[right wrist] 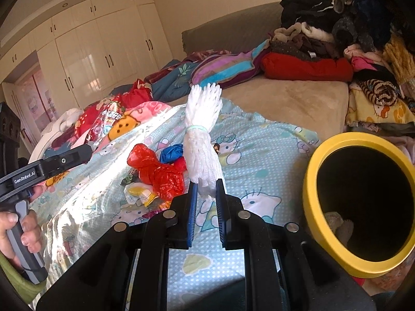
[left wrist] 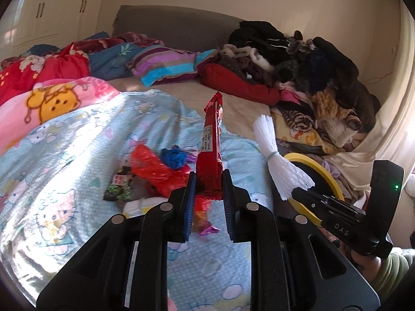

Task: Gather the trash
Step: 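Lift the red wrapper and foam net and carry both over the bin, then open both tools to drop the wrapper and foam net into the bin, then move both open tools back toward the remaining trash on the bed, then grasp the green snack packet with the left tool while the right tool grasps the red bag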

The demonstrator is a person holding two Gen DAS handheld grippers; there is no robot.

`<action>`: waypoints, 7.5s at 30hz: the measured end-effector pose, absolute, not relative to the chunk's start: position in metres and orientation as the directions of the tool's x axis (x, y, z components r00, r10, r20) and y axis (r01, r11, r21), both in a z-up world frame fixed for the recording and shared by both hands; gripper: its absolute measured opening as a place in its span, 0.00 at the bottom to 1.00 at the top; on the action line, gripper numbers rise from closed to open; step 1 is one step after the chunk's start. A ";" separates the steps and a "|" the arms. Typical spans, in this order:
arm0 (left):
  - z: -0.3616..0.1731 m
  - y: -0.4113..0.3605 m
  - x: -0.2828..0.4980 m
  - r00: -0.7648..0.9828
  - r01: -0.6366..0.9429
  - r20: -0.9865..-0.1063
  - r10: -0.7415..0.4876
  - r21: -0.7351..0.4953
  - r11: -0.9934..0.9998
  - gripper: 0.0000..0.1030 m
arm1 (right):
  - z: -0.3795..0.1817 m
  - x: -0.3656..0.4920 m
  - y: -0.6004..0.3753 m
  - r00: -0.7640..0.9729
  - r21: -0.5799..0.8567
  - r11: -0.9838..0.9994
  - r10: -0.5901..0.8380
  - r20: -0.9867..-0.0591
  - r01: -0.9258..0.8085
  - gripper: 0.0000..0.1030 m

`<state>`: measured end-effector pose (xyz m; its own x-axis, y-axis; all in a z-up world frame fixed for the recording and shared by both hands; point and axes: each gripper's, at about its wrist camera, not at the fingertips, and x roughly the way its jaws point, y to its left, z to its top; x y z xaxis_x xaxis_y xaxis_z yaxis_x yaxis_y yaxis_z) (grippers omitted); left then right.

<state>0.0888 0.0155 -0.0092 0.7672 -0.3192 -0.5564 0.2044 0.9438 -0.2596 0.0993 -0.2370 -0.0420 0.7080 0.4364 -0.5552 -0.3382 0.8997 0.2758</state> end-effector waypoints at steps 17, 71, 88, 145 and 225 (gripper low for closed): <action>0.001 -0.040 0.081 0.743 0.293 -0.552 -0.379 -0.241 0.925 0.13 | -0.022 0.085 -0.282 0.773 0.254 0.924 0.379 -0.509 -0.287 0.14; -0.017 -0.194 0.110 0.615 0.520 -0.577 -0.538 -0.217 0.826 0.13 | -0.052 0.103 -0.428 0.817 0.318 0.943 0.110 -0.566 0.094 0.14; -0.061 -0.237 0.164 0.522 0.507 -0.663 -0.537 -0.265 0.820 0.13 | -0.080 0.110 -0.458 0.779 0.324 0.929 0.067 -0.624 0.180 0.16; -0.031 -0.105 0.131 0.771 0.241 -0.538 -0.340 -0.247 0.939 0.89 | -0.045 0.095 -0.359 0.830 0.243 0.969 0.168 -0.532 -0.040 0.78; -0.128 0.141 0.162 0.685 -0.244 -0.711 -0.159 -0.430 0.869 0.46 | -0.108 0.180 -0.115 0.517 0.199 0.867 0.441 -0.734 -0.457 0.46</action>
<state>0.1625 0.1413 -0.1285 0.6850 -0.1594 -0.7109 -0.2437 0.8694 -0.4298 0.1804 -0.1146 -0.1084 0.5167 0.4409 -0.7339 -0.4568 0.8670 0.1993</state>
